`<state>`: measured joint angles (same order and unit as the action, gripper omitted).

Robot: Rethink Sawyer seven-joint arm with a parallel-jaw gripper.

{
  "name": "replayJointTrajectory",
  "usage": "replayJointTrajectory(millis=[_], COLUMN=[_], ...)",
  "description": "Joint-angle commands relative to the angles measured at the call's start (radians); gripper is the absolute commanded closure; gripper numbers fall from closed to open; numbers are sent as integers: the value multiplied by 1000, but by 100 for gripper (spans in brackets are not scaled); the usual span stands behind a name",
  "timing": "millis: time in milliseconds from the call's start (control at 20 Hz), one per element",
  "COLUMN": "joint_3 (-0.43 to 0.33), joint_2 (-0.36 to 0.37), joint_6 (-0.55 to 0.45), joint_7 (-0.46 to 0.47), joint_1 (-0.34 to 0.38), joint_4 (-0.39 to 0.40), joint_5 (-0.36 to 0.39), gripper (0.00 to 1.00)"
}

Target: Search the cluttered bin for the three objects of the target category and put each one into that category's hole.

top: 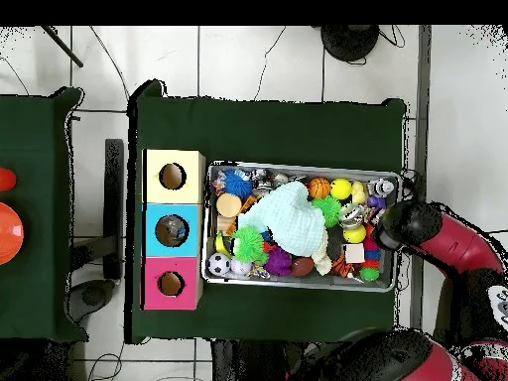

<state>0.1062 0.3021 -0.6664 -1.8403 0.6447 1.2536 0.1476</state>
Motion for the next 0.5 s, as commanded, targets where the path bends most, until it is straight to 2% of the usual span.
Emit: replayJointTrajectory(millis=[50, 250, 500], joint_3=[-142, -194, -246], joint_2=[-129, -148, -146], joint_6=[-63, -73, -186], joint_7=[59, 45, 36], joint_1=[42, 57, 83], joint_4=[7, 41, 98], joint_5=[-2, -39, -113], gripper=[0, 0, 0])
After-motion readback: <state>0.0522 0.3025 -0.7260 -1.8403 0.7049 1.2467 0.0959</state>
